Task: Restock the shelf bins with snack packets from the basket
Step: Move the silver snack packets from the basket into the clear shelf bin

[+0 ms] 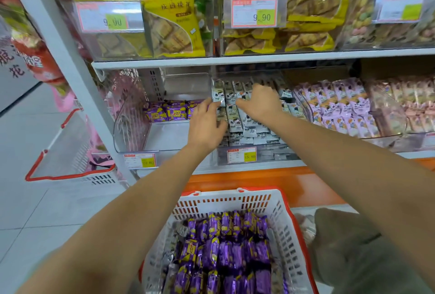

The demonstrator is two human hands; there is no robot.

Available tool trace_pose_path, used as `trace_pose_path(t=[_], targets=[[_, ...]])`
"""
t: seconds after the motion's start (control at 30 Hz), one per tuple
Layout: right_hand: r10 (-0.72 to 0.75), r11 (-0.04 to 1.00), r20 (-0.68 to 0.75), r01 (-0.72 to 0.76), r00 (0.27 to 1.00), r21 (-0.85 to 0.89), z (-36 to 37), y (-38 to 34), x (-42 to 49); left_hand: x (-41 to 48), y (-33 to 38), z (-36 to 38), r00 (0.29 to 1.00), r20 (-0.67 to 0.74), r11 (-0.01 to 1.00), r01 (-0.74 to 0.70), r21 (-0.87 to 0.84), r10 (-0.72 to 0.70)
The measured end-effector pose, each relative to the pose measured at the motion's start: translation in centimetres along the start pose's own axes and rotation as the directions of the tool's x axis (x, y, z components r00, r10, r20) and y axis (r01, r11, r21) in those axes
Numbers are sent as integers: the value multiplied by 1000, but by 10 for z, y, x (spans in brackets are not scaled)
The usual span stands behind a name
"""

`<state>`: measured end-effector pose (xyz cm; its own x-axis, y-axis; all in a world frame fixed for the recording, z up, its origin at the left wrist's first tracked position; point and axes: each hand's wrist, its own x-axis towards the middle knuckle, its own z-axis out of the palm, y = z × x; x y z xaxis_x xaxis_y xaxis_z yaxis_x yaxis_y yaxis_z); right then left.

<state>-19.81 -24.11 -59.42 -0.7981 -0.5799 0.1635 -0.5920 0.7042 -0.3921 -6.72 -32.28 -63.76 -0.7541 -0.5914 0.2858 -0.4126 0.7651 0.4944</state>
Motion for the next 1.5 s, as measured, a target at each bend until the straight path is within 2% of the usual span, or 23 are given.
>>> trace_pose_path(t=[0.2,0.37,0.47,0.6,0.7,0.77,0.83,0.93,1.0,1.13,1.27,1.37,1.5], targets=[[-58,997,-4,58,998,-53,6,7,-2,-7,-4,-2,1000,3,1000,13,-1,-13],[-201,963,-173,227,964,147,-2,30,-30,-24,3,-7,1000,8,1000,14,12,-14],[-284,917,-241,336,928,213,-7,51,-60,-41,11,-10,998,-53,1000,-29,3,30],[-344,859,-259,414,902,302,-9,76,-100,-68,27,-10,979,-185,996,-88,-9,85],[-345,873,-204,393,916,289,-4,94,-126,-88,37,2,979,-181,993,-104,-51,93],[-334,895,-154,364,930,258,2,107,-142,-101,40,16,994,-96,993,-70,-95,60],[-296,920,-86,308,951,240,14,123,-153,-113,41,34,996,83,996,-15,-88,22],[-204,962,47,191,978,193,43,152,-159,-131,33,68,937,348,996,55,-68,-28],[-149,980,160,124,976,157,63,170,-162,-142,25,89,885,464,995,83,-56,-48],[-44,999,422,44,906,11,109,201,-169,-159,8,133,776,619,987,160,-5,-122],[-29,997,561,62,827,-40,157,230,-177,-170,-7,176,680,721,981,192,1,-134],[-49,996,571,79,819,-27,183,251,-186,-171,-11,205,612,779,985,171,39,-137],[-134,991,438,132,889,36,194,264,-198,-167,-13,245,546,825,986,144,81,-147]])
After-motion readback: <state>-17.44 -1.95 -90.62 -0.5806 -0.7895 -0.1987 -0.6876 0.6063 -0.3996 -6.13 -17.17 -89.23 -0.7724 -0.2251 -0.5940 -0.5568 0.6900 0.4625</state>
